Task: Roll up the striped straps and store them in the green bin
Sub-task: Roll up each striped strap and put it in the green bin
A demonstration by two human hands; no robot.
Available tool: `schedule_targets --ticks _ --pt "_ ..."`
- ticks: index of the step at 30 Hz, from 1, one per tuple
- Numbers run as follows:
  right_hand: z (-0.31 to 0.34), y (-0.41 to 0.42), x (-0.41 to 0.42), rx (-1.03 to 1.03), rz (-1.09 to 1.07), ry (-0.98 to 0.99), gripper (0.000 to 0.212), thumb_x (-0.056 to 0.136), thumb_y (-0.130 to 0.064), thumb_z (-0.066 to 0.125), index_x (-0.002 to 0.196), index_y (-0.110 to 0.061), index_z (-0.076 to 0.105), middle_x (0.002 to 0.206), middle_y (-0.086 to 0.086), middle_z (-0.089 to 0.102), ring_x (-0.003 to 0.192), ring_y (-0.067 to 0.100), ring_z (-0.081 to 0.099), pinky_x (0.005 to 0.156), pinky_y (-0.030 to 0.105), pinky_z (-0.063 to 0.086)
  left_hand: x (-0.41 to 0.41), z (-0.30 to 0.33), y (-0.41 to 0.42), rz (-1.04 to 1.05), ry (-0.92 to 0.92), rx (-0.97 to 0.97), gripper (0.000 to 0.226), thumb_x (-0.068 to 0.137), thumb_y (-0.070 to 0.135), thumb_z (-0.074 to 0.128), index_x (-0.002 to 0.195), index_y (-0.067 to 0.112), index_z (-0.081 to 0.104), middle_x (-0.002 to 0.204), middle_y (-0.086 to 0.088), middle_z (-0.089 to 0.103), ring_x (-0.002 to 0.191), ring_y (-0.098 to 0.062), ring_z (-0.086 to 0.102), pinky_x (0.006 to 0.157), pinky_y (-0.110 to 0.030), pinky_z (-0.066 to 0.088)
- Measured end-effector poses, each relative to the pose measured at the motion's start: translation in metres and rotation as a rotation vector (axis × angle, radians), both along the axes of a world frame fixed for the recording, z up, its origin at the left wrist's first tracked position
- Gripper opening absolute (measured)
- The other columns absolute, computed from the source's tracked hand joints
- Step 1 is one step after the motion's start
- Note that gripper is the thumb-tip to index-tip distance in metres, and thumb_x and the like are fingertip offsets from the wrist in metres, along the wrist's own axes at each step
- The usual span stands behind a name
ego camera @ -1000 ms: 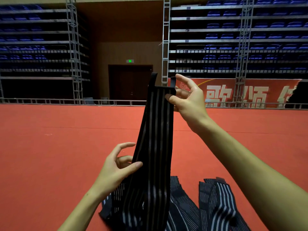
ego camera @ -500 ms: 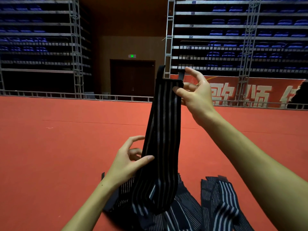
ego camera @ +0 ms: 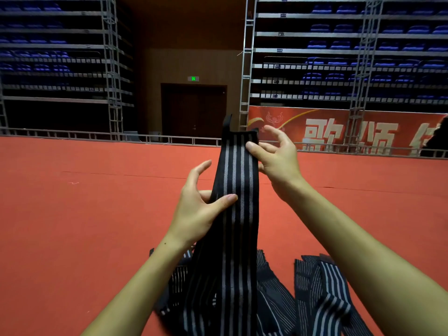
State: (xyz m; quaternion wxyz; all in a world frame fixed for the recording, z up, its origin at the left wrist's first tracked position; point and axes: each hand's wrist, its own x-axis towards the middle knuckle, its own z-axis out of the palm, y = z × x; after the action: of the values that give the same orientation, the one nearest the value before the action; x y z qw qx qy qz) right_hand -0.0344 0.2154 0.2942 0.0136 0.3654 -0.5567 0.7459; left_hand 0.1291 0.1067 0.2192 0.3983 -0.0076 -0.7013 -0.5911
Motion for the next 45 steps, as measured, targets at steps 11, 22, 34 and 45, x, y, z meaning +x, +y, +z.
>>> schedule_targets --ticks 11,22,34,45 --pt "-0.014 0.002 -0.011 -0.059 -0.007 -0.141 0.07 0.091 0.005 0.079 0.15 -0.015 0.049 0.121 0.023 0.074 0.104 0.034 0.079 0.091 0.055 0.065 0.008 -0.002 -0.007 -0.183 -0.056 -0.08 0.07 0.105 0.003 0.063 0.162 0.032 0.032 0.101 -0.019 0.082 0.087 -0.031 0.08 0.079 -0.038 0.066" --pt "-0.013 -0.002 -0.003 -0.064 -0.022 -0.161 0.066 0.093 -0.001 0.078 0.151 -0.011 0.048 0.125 0.023 0.072 0.1 0.03 0.079 0.088 0.05 0.066 0.002 -0.006 0.002 -0.067 -0.031 -0.025 0.079 0.099 0.009 0.074 0.16 0.04 0.036 0.099 -0.019 0.082 0.09 -0.042 0.081 0.083 -0.056 0.067" --pt "-0.094 0.037 0.043 0.304 0.272 0.106 0.094 0.1 -0.013 0.075 0.169 -0.031 0.014 0.104 0.008 0.083 0.098 0.022 0.079 0.09 0.041 0.063 -0.007 -0.008 -0.018 0.044 -0.056 -0.003 0.048 0.107 0.014 0.067 0.148 0.034 0.053 0.092 -0.026 0.079 0.085 -0.046 0.077 0.077 -0.057 0.064" --pt "-0.096 0.017 0.046 0.078 -0.049 -0.048 0.076 0.089 -0.009 0.086 0.155 -0.026 0.051 0.096 0.005 0.083 0.09 0.017 0.082 0.083 0.038 0.067 0.007 -0.026 -0.028 0.18 -0.142 -0.281 0.077 0.09 0.028 0.088 0.152 0.049 0.048 0.083 -0.008 0.08 0.081 -0.027 0.08 0.085 -0.054 0.064"
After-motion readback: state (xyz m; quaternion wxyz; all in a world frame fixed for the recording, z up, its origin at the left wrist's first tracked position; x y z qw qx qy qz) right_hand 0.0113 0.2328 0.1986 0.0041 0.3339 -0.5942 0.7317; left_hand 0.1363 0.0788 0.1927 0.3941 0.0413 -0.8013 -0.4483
